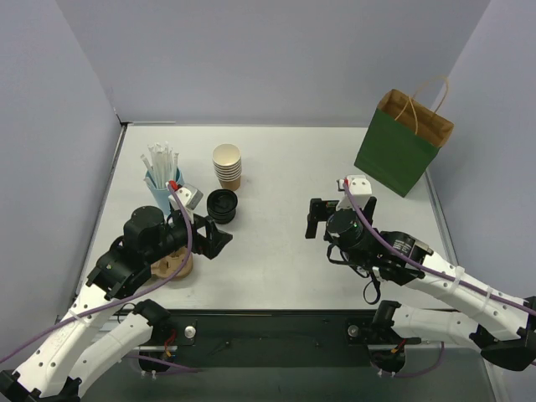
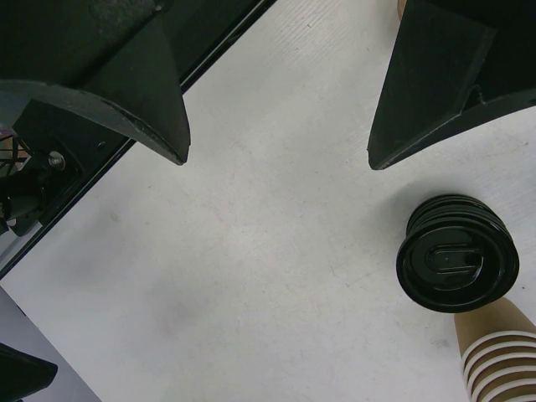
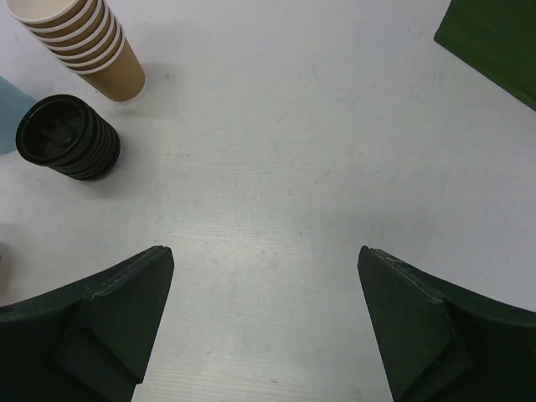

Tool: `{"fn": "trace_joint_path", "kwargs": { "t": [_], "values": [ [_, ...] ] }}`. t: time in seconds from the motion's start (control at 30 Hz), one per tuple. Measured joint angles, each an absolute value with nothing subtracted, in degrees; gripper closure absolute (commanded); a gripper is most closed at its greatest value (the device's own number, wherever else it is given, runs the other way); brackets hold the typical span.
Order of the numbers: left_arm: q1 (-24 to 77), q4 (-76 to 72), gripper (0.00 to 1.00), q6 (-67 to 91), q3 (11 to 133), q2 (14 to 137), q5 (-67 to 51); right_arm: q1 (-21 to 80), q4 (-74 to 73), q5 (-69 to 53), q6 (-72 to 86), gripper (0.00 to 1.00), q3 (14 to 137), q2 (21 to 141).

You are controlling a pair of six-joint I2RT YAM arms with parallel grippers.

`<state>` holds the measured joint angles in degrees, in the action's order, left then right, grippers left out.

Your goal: Pack the takeout coffee

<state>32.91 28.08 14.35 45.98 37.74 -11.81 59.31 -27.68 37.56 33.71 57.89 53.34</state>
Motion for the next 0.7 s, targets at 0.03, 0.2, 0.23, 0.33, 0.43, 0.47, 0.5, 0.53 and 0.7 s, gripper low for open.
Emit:
{"fn": "trace_joint_path", "kwargs": {
  "t": [0.03, 0.2, 0.23, 0.33, 0.43, 0.47, 0.5, 0.53, 0.7],
  "values": [
    [32.9, 28.1, 0.03, 14.3, 46.0, 37.7, -11.8, 59.3, -27.7, 37.8, 33.9, 0.01, 57.9, 53.4],
    [32.9, 28.1, 0.03, 14.3, 46.0, 37.7, -11.8, 59.2, -27.9, 40.2, 33.8, 0.06, 58.4, 54.9],
    [32.9, 28.1, 0.03, 14.3, 46.0, 37.7, -11.8, 58.8, -28.0, 41.4, 33.3, 0.06, 58.8, 55.7],
    [32.9, 28.1, 0.03, 14.3, 46.0, 37.7, -11.6, 56.4, -28.4, 44.9, 32.0, 0.07, 61.1, 58.7],
    [32.9, 28.1, 0.03, 14.4, 46.0, 37.7, -11.2, 48.1, -28.5, 47.5, 29.9, 0.08, 65.9, 63.3],
    [32.9, 28.1, 0.03, 14.4, 46.0, 37.7, -11.1, 44.9, -28.4, 48.1, 28.9, 0.10, 67.6, 64.7],
    [32.9, 28.1, 0.03, 14.3, 46.0, 37.7, -11.1, 41.7, -28.5, 48.5, 28.1, 0.12, 69.4, 66.0],
    [32.9, 28.1, 0.03, 14.4, 46.0, 37.7, -11.0, 38.4, -28.5, 48.8, 27.2, 0.15, 71.2, 67.2],
    [32.9, 28.1, 0.03, 14.3, 46.0, 37.7, -10.9, 21.3, -28.1, 45.7, 25.2, 0.35, 78.3, 70.3]
  ]
}}
